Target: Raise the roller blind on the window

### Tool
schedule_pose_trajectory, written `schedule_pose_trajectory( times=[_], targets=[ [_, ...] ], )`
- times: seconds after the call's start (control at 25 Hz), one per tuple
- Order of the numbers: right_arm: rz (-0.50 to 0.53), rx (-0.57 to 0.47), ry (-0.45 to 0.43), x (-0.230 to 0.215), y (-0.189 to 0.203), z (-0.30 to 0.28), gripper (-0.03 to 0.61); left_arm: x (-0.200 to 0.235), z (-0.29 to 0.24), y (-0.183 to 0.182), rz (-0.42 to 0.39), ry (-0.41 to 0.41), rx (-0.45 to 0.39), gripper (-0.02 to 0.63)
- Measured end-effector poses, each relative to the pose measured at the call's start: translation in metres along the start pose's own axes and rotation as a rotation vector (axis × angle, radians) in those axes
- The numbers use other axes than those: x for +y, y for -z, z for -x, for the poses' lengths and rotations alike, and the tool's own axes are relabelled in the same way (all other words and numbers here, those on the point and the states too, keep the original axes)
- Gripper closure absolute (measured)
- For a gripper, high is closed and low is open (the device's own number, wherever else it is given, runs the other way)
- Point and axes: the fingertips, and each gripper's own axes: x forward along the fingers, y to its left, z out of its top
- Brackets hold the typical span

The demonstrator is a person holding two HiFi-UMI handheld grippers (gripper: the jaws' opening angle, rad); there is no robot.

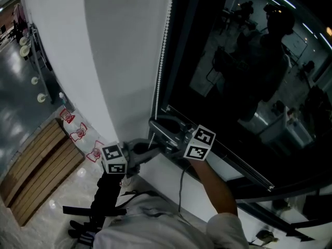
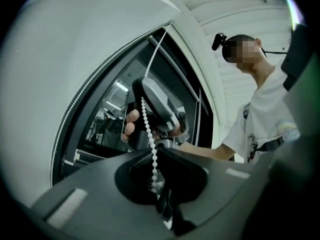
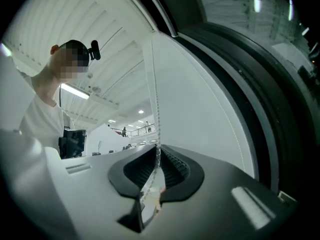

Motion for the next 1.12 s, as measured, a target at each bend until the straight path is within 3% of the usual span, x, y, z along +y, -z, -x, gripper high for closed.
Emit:
schedule_pose_trajectory(
  times=[0.12, 0.28, 0.76, 1.12],
  targets=[
    [0.006, -0.021, -0.037, 0.002, -0.021, -0.002, 0.460, -0.001, -0.001, -0.002, -0.002, 0.003, 0.000, 0.615],
    [0.065, -0.092, -0.069, 0.003, -0.073, -0.012, 0.453, -0.002, -0.002, -0.001, -0.004, 0.008, -0.001, 0.615],
    [0.295, -0.164, -0.237, 0.039, -0.216, -0.064, 0.436, -0.003, 0.001, 0.005, -0.001, 0.010, 0.005, 0.615],
    [0.373, -0.240, -0.287, 0.059, -0.278, -0.080, 0.440, -0.003, 0.001, 0.006, 0.002, 0.009, 0.006, 0.615]
  ],
)
